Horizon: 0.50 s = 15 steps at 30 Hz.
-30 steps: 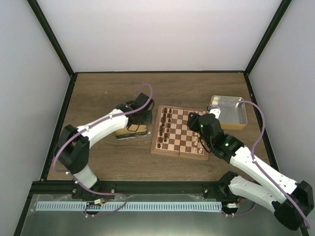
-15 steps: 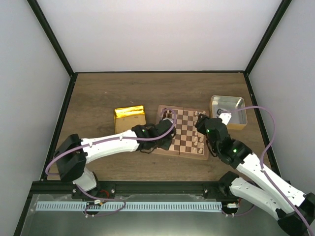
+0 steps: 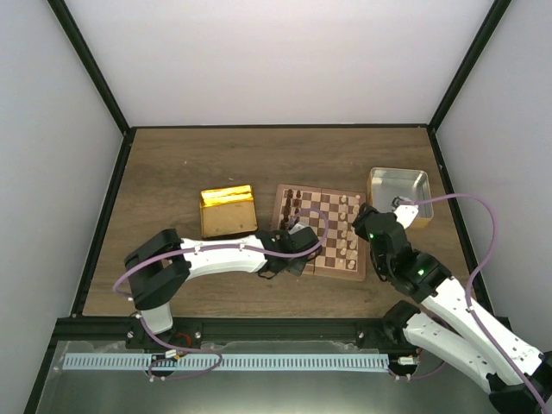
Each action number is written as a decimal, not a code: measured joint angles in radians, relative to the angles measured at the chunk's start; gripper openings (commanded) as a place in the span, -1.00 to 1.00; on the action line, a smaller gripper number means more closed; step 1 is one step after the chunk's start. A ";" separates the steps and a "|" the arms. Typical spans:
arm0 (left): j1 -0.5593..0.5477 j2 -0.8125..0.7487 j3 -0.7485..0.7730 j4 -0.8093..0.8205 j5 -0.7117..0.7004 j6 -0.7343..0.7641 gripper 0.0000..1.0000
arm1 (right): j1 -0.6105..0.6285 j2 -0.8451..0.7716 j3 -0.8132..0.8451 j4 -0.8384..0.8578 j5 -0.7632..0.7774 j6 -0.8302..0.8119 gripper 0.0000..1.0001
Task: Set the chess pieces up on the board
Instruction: Place the chess piece on the chessboard.
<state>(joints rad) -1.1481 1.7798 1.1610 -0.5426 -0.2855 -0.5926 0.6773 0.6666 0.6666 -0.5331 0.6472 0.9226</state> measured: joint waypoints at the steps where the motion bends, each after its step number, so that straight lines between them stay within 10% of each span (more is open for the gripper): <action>1: 0.000 0.004 0.000 0.000 -0.005 -0.002 -0.84 | 0.000 0.000 -0.002 -0.002 0.001 0.000 0.26; 15: 0.000 0.041 0.000 0.020 -0.088 -0.031 -0.73 | 0.000 0.002 -0.013 -0.005 0.000 0.003 0.26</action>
<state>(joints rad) -1.1481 1.8210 1.1606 -0.5228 -0.3737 -0.6235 0.6773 0.6689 0.6533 -0.5377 0.6476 0.9253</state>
